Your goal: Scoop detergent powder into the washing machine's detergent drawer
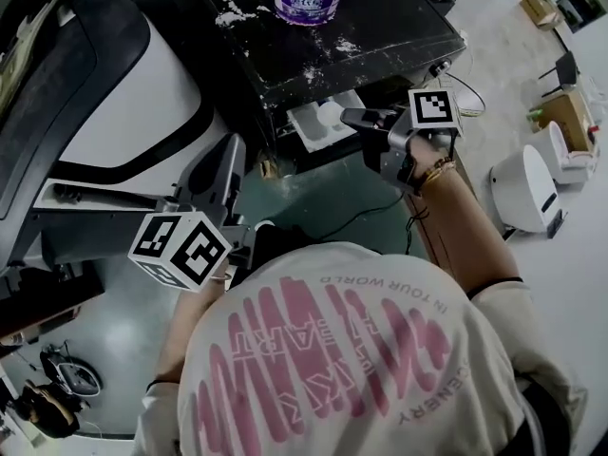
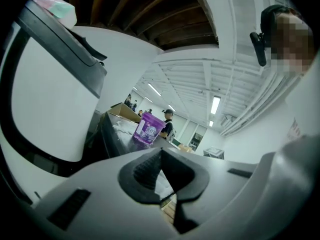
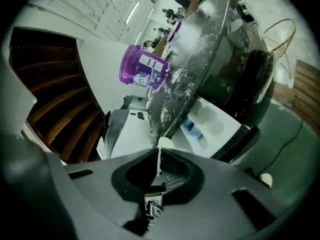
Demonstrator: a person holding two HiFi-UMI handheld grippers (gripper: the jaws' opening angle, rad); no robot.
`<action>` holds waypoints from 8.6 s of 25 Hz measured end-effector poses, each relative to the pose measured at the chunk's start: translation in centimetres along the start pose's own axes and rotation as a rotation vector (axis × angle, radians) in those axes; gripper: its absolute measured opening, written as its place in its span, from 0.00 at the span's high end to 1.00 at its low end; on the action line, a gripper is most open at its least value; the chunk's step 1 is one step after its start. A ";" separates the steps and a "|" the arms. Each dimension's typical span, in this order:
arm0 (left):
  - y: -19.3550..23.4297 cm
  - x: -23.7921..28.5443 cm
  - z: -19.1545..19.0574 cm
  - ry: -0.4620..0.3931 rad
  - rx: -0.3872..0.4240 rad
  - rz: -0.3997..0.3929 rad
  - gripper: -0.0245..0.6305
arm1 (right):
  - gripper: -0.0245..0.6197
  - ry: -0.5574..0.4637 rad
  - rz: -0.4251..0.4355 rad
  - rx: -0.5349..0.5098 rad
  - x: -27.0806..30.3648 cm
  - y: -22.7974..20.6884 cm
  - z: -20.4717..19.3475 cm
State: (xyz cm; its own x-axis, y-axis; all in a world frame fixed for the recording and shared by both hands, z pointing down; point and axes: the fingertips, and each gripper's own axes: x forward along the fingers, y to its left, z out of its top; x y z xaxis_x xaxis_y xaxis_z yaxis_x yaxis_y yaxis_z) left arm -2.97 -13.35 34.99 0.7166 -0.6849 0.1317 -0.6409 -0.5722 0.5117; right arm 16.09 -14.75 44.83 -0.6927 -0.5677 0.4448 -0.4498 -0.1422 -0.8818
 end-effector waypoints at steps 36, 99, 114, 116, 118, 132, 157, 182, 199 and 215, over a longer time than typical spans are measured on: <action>1.1 -10.5 -3.1 -0.133 -0.056 0.294 0.96 | 0.95 0.267 -0.373 -0.778 3.8 -1.7 -1.3; 0.3 -9.6 -4.2 -0.167 -0.088 0.300 0.96 | 0.95 0.467 -0.660 -1.891 4.3 -1.6 -4.8; -0.4 -9.6 -4.4 -0.171 -0.080 0.306 0.96 | 0.95 0.338 -0.714 -2.097 4.2 -1.2 -4.8; -0.4 -9.7 -4.4 -0.173 -0.080 0.309 0.96 | 0.95 0.324 -0.717 -2.109 4.2 -1.2 -4.7; -0.5 -9.8 -4.4 -0.175 -0.079 0.310 0.96 | 0.95 0.313 -0.720 -2.126 4.2 -1.1 -4.6; -1.6 -10.1 -4.9 -0.186 -0.074 0.317 0.96 | 0.95 0.245 -0.741 -2.277 3.5 0.0 -4.9; -3.6 -10.6 -5.4 -0.201 -0.055 0.314 0.96 | 0.95 -0.052 -0.781 -2.454 2.2 4.1 -4.9; -4.6 -5.8 -5.2 -0.143 -0.011 0.240 0.96 | 0.95 -0.099 -0.490 -1.300 0.4 1.4 -3.1; -6.1 -2.4 -5.6 -0.095 0.036 0.206 0.96 | 0.95 -0.214 -0.174 -0.821 -2.1 3.8 -4.2; -7.0 -2.7 -5.5 -0.150 0.046 0.223 0.96 | 0.95 -0.332 -0.081 -0.871 -5.0 7.5 -4.1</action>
State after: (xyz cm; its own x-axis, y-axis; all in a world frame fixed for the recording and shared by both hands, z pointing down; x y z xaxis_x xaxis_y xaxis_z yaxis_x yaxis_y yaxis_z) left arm 1.11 -5.08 35.69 0.5098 -0.8534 0.1081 -0.7928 -0.4173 0.4443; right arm 13.85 -9.64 36.65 -0.5047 -0.8044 0.3135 -0.8466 0.3899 -0.3624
